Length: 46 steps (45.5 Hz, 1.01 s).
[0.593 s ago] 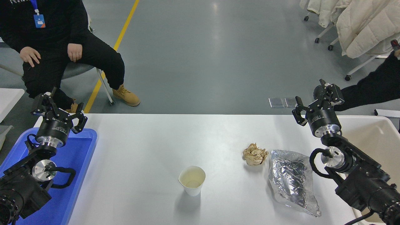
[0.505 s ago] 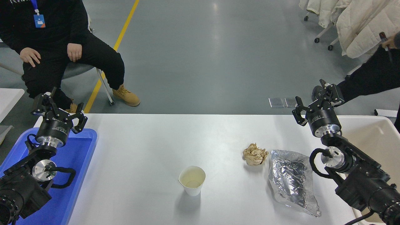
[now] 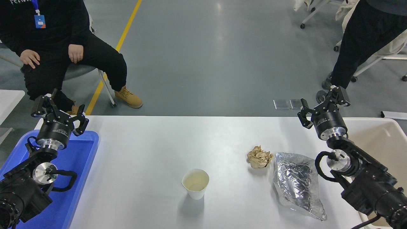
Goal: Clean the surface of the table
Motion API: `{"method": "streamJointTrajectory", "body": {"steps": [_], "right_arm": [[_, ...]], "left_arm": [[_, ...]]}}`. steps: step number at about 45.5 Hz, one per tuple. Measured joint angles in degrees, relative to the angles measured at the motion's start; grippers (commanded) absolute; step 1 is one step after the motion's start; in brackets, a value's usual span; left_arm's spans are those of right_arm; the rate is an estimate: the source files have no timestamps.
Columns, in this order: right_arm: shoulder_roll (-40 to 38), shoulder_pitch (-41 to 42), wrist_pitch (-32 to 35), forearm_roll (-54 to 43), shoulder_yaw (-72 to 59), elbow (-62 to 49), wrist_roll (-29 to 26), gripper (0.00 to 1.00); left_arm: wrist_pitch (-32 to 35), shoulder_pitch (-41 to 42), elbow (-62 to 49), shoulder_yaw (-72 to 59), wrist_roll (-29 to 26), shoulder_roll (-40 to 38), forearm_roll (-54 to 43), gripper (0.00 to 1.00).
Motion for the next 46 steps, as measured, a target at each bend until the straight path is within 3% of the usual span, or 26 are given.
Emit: {"method": "streamJointTrajectory", "body": {"steps": [46], "right_arm": [[-6.34, 1.45, 0.62, 0.03, -3.32, 5.32, -0.07, 0.99]], "left_arm": [[0.0, 0.0, 0.01, 0.01, 0.0, 0.01, 0.0, 1.0]]}}
